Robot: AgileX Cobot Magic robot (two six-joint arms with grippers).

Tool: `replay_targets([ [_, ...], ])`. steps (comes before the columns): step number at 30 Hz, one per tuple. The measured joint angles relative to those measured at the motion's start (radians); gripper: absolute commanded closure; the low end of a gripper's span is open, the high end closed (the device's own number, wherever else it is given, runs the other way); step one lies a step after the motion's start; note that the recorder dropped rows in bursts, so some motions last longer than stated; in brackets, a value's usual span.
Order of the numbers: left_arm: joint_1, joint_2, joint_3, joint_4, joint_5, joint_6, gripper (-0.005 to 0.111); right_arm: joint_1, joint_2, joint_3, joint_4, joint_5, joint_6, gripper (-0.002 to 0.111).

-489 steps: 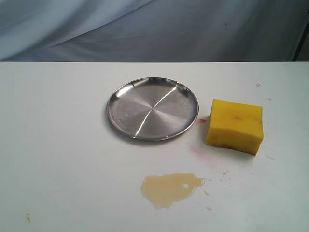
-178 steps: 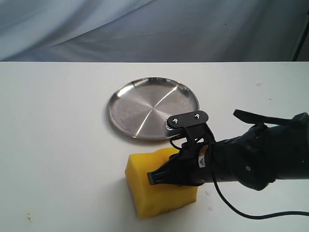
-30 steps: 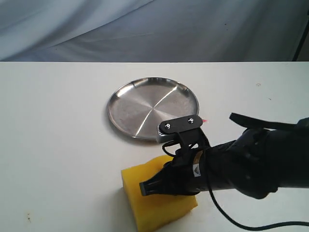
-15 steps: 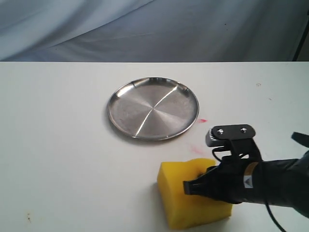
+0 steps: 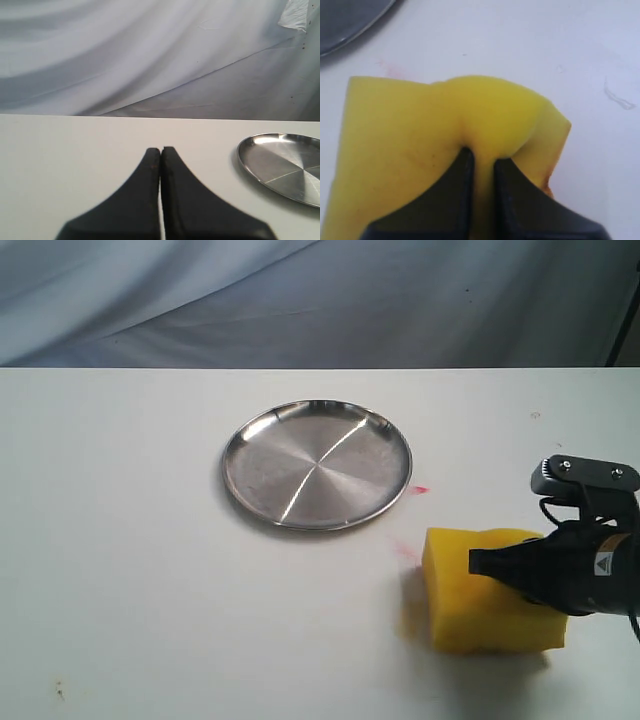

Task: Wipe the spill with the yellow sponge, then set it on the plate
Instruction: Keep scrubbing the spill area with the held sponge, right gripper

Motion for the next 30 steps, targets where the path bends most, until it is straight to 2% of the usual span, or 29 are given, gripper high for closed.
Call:
replay_targets([
  [8, 0.0, 0.0, 0.0, 0.0, 0.0, 0.0, 0.105, -0.003, 0.0, 0.0, -0.006, 0.0, 0.0, 0.108],
  [24, 0.0, 0.0, 0.0, 0.0, 0.0, 0.0, 0.105, 0.224, 0.002, 0.0, 0.038, -0.03, 0.0, 0.108],
  [30, 0.0, 0.0, 0.0, 0.0, 0.0, 0.0, 0.105, 0.297, 0.069, -0.002, 0.044, -0.073, 0.0, 0.108],
])
